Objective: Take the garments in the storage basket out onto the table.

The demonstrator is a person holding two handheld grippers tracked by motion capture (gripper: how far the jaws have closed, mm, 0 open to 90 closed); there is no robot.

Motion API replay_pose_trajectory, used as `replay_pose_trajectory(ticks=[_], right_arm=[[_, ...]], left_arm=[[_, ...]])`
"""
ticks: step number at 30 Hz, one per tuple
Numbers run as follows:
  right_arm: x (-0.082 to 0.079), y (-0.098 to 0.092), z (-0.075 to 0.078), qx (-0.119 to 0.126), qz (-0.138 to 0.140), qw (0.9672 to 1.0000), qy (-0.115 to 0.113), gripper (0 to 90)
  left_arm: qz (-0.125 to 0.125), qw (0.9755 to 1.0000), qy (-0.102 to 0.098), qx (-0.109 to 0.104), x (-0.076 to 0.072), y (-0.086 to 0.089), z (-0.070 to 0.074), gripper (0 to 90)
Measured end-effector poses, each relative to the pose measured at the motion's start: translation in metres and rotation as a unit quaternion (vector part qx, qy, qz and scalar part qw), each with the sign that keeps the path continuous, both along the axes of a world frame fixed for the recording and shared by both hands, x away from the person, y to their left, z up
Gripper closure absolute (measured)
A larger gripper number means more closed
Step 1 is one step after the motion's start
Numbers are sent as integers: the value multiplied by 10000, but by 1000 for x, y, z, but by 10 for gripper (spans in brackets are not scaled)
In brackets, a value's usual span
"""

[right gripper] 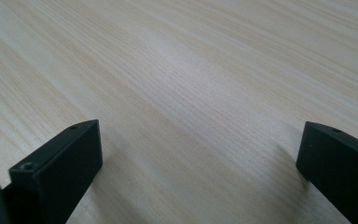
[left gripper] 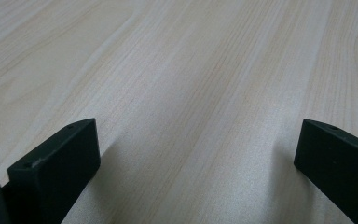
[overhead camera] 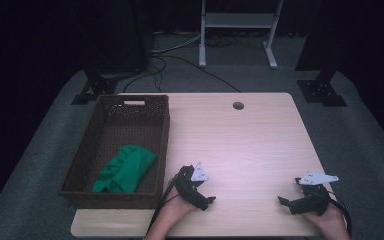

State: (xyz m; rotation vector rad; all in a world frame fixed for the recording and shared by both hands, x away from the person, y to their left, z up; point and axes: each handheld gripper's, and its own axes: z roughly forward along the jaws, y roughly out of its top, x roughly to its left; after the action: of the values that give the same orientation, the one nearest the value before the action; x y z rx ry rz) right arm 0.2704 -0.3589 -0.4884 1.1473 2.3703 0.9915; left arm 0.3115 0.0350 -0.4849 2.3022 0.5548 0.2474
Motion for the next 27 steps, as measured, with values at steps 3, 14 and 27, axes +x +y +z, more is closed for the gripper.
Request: replay_pose_trajectory(ticks=[3,14,27], right_arm=[[0,0,0,0,0,10000,-1,0],[1,-1,0,4,48,10000,-3,0],[1,0,0,2,14,10000,-4,0]], left_arm=[[10,10000,-4,3,1,0,0,0],[-19,10000,-88,-19,4,1,1,13],[49,9997,-217,-122,4,4,2,13]])
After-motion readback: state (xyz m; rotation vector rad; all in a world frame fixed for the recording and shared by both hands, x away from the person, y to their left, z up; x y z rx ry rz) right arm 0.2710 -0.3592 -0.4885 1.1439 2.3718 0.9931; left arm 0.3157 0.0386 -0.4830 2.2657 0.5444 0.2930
